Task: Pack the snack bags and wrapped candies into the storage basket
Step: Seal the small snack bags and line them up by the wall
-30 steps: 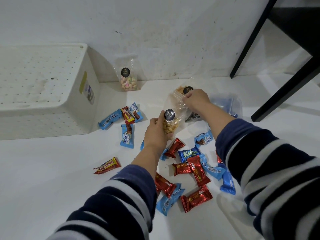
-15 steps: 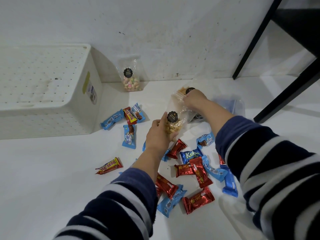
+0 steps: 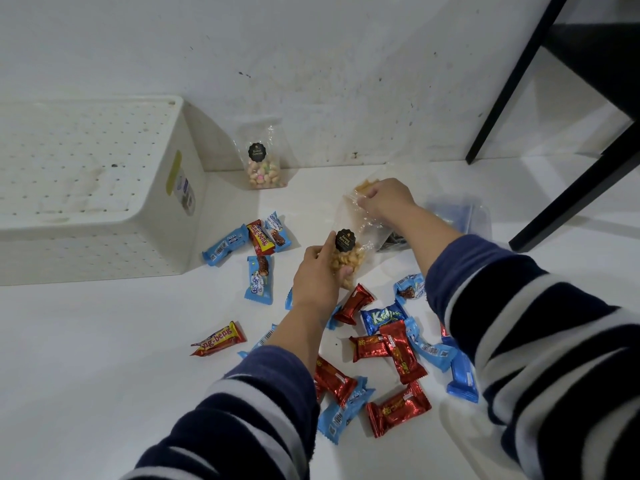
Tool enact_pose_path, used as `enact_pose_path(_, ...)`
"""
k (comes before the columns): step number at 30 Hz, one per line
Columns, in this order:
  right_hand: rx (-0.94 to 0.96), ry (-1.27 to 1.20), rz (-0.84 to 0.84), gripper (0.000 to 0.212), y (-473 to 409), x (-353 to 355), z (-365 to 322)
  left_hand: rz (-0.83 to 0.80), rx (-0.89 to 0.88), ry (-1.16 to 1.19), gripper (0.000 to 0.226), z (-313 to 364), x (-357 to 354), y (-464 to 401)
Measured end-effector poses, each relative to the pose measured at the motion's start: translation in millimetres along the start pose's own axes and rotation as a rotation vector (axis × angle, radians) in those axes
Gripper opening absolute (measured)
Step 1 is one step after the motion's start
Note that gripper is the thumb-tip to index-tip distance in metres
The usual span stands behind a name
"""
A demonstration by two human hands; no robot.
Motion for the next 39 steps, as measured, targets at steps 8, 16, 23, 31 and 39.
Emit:
enact_pose_path(8, 0.028, -0.006, 0.018, 0.027, -1, -2, -4, 0.018, 0.006, -0.001, 0.067, 2, -1, 2)
enact_pose_path(16, 0.057, -0.022, 0.029, 0.026, -2, -4, -10, 0.010, 0.007, -0.010, 0.067, 3, -2, 3)
enact_pose_path(23, 0.060, -0.014, 0.037, 0.022, -5, -9, -15, 0.009, 0.018, -0.004, 0.067, 4, -1, 5)
enact_pose_path(31, 0.052, 0.077, -0.019, 0.024, 0, 0, -11, -0.008, 0.030, 0.001, 0.066, 5, 0, 5)
enact_pose_path(39, -0.053, 0.197, -0.065, 0.033, 18, 21, 15, -0.009, 0.033, 0.013, 0.065, 6, -1, 6)
Point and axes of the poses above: each hand's wrist, its own y-axis away from the middle knuckle, its own x-axis out of the back of the hand, z = x × y, the point moved 1 cm from there along -y, towards the middle knuckle, and after that the axes turned 15 degrees about -z, right-handed, at the moved point
